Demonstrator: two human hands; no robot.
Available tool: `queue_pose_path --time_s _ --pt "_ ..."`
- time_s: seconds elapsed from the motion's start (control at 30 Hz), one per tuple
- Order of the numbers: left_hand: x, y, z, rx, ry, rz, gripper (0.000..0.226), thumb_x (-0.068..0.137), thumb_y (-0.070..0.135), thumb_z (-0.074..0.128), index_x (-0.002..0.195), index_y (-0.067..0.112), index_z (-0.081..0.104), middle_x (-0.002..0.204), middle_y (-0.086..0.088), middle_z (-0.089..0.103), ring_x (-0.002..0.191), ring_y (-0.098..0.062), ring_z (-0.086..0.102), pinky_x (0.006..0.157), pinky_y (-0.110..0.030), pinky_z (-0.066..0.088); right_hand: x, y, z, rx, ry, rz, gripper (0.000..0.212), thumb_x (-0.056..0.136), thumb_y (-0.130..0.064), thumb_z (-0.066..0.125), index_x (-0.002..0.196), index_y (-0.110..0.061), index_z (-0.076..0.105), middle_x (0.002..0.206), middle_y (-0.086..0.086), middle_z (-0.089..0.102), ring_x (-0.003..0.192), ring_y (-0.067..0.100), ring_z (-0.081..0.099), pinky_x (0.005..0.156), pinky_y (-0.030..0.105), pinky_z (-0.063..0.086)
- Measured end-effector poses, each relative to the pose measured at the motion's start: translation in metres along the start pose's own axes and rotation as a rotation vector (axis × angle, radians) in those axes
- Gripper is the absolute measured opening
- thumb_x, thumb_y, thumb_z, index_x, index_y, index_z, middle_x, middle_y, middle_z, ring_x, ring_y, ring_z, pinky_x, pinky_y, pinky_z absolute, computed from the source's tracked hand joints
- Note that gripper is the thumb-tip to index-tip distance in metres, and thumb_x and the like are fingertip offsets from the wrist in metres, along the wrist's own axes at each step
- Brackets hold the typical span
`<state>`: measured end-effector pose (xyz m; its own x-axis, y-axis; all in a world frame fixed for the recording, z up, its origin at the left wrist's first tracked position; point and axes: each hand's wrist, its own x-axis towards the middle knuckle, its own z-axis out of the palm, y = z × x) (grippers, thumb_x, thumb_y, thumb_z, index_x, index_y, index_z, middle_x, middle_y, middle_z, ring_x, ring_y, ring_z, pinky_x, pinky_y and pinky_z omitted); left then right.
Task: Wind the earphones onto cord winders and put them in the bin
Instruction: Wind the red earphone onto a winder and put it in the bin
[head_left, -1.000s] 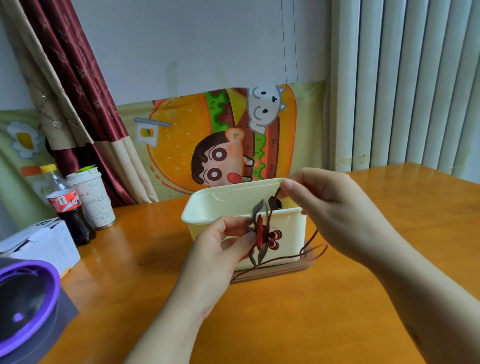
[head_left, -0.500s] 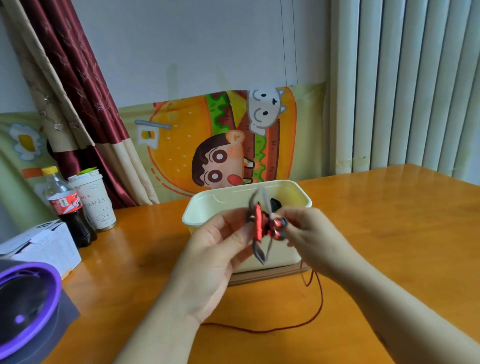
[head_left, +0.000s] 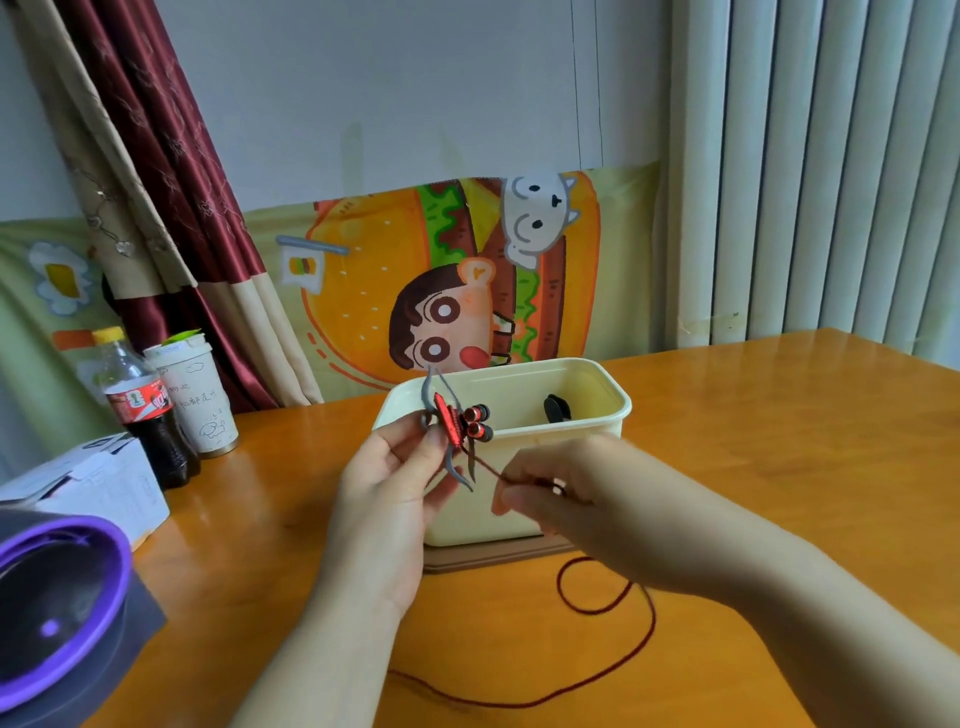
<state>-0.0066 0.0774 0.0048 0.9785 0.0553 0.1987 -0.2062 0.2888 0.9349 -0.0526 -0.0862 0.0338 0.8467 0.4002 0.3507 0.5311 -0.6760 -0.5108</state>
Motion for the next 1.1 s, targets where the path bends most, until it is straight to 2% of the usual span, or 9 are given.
queue_pose_path --time_s 0.17,0.23,0.3,0.43,0.53,0.67,0.83,0.97,1.1 --pt "-0.003 0.0 0.001 0.354 -0.132 0.133 0.016 0.092 0.014 0.062 0.104 0.023 0.067 0.098 0.007 0.074 0.096 -0.013 0.07 0.086 -0.035 0.056 0.002 0.005 -0.02 0.421 0.163 0.133 0.028 0.095 -0.032 0.047 0.082 -0.016 0.067 0.054 -0.011 0.049 0.051 0.001 0.046 0.06 0.019 0.046" --pt "-0.006 0.001 0.004 0.469 -0.188 0.17 0.015 0.091 0.017 0.065 0.104 0.024 0.067 0.096 0.011 0.073 0.095 -0.013 0.071 0.092 -0.04 0.055 0.003 0.009 -0.023 0.631 0.137 0.187 0.032 0.094 -0.035 0.048 0.075 -0.014 0.062 0.051 -0.009 0.039 0.046 0.005 0.039 0.064 0.026 0.047" --pt "-0.008 0.001 0.005 0.562 -0.251 0.196 0.014 0.09 0.018 0.065 0.102 0.026 0.066 0.095 0.017 0.072 0.091 -0.009 0.071 0.09 -0.035 0.054 0.003 0.013 -0.022 0.769 0.093 0.201 0.036 0.088 -0.045 0.049 0.066 -0.018 0.058 0.052 -0.006 0.03 0.046 0.008 0.031 0.062 0.026 0.045" --pt "-0.013 0.005 0.004 0.7 -0.363 0.192 0.017 0.092 0.016 0.064 0.099 0.031 0.063 0.093 0.021 0.071 0.088 0.0 0.069 0.077 -0.015 0.05 0.003 0.022 -0.025 0.881 0.074 0.226 0.035 0.084 -0.042 0.054 0.07 -0.01 0.055 0.054 -0.006 0.026 0.047 0.009 0.024 0.056 0.024 0.039" --pt "-0.015 0.01 0.004 0.68 -0.449 0.151 0.018 0.091 0.012 0.064 0.098 0.029 0.063 0.094 0.016 0.073 0.089 -0.004 0.07 0.08 -0.019 0.052 0.004 0.032 -0.03 0.875 0.175 0.243 0.031 0.091 -0.034 0.051 0.065 -0.017 0.049 0.053 -0.006 0.028 0.046 0.01 0.024 0.056 0.026 0.035" --pt "-0.018 0.016 0.005 0.535 -0.563 0.092 0.015 0.085 0.014 0.066 0.098 0.022 0.066 0.093 0.009 0.074 0.09 -0.013 0.072 0.08 -0.026 0.056 0.007 0.042 -0.023 0.78 0.304 0.28 0.029 0.091 -0.034 0.052 0.07 -0.014 0.053 0.049 -0.007 0.034 0.046 0.008 0.03 0.057 0.027 0.037" --pt "-0.016 0.018 0.004 0.123 -0.594 -0.023 0.026 0.068 0.026 0.083 0.092 0.02 0.076 0.093 0.0 0.073 0.084 -0.016 0.07 0.079 -0.031 0.056 0.011 0.046 -0.002 0.621 0.258 0.247 0.044 0.071 -0.052 0.052 0.079 -0.009 0.06 0.048 -0.012 0.044 0.045 0.001 0.04 0.053 0.019 0.039" --pt "-0.008 0.02 0.002 -0.346 -0.467 -0.078 0.041 0.057 0.017 0.091 0.096 0.014 0.078 0.11 -0.012 0.073 0.101 -0.023 0.071 0.085 -0.032 0.058 0.011 0.043 0.018 0.598 0.115 0.151 0.039 0.077 -0.054 0.051 0.073 -0.017 0.061 0.052 -0.012 0.045 0.052 0.002 0.043 0.058 0.02 0.043" --pt "0.001 0.022 0.003 -0.541 -0.168 -0.062 0.033 0.075 0.012 0.06 0.105 0.009 0.072 0.108 -0.014 0.072 0.095 -0.021 0.072 0.086 -0.034 0.057 0.011 0.045 0.022 0.528 -0.002 0.106 0.037 0.083 -0.053 0.049 0.072 -0.019 0.063 0.057 -0.012 0.045 0.057 0.002 0.045 0.062 0.02 0.046"
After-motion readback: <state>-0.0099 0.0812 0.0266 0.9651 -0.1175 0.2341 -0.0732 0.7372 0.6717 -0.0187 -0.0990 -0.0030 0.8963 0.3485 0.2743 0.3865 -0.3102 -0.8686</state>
